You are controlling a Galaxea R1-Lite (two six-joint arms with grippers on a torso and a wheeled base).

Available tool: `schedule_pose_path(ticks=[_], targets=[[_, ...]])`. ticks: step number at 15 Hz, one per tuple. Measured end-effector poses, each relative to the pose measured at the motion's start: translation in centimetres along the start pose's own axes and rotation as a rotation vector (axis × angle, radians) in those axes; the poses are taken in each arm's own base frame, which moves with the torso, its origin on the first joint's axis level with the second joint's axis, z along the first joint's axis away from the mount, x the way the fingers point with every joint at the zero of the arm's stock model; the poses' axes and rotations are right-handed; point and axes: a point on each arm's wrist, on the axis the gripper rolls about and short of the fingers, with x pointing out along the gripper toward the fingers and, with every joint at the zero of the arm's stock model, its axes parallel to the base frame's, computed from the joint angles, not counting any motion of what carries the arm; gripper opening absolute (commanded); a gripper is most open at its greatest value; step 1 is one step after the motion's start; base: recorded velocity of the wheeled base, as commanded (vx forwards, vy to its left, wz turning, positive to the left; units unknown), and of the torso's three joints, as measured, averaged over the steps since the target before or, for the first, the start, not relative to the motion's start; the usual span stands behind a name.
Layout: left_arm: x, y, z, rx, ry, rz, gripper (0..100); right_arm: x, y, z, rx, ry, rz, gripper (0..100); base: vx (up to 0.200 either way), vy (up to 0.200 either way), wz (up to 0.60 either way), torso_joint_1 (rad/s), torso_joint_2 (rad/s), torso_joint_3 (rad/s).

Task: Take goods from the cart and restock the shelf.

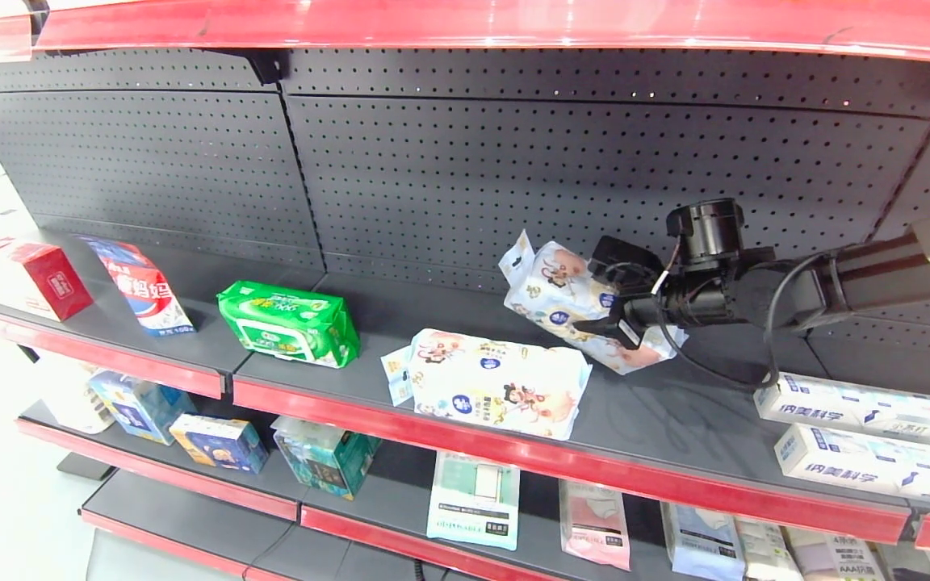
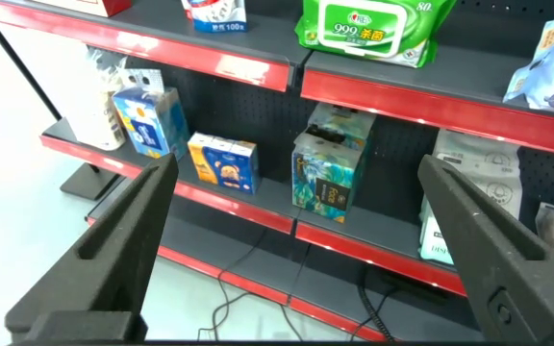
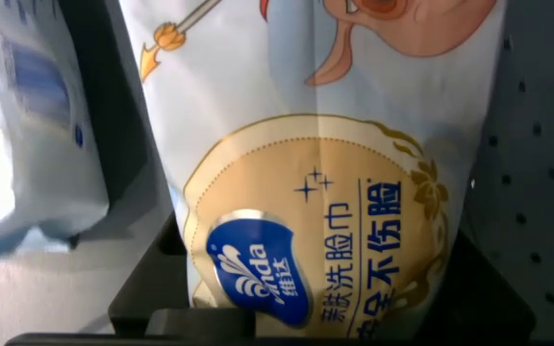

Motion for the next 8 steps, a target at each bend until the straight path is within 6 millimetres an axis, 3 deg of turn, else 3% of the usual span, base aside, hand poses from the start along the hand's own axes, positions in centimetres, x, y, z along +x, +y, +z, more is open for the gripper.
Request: schedule_pose_path(ticks=[8], targets=[[0.0,0.0,0.0,0.000,0.000,0.000,100,2.2,0.6,0.2,-0.010,0.053,0.031,0,0.000,0.000,0.00,0.000,0.00,0.000]])
